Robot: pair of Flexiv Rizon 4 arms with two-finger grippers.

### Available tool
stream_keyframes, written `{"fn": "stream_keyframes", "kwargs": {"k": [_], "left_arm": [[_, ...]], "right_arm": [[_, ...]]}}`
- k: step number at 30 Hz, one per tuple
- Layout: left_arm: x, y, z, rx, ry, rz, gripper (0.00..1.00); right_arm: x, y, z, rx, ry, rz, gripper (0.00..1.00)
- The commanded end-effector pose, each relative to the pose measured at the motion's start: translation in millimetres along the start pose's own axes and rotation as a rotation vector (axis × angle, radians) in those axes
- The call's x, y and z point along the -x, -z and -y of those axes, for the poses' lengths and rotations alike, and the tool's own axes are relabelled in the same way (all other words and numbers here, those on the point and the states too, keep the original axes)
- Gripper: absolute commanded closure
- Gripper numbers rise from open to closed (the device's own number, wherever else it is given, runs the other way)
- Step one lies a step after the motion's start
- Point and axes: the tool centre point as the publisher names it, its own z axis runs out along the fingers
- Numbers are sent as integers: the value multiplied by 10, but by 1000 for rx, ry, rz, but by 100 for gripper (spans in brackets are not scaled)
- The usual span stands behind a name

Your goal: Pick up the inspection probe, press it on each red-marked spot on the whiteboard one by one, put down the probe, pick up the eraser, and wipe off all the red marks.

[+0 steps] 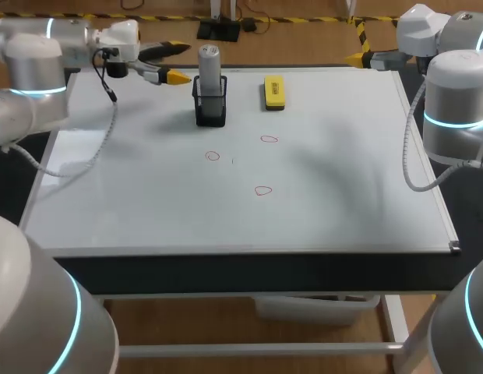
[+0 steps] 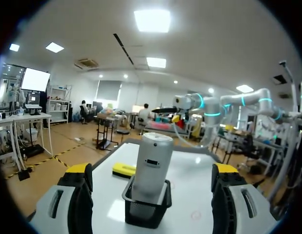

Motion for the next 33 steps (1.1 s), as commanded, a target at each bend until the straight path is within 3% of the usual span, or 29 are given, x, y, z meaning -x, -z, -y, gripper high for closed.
{"fn": "stream_keyframes", "kwargs": {"k": [1,15,33], "left_arm": [[87,-81,-109,-43,17,-87,0],[121,-329,-166,-66,12,-99,0],[34,-673,-71,-57,-17,-101,0]], "right_arm": [[7,-3,-2,-2,0,-2,0],[7,-3,-2,-2,0,-2,0],[7,-3,-2,-2,0,-2,0]]}}
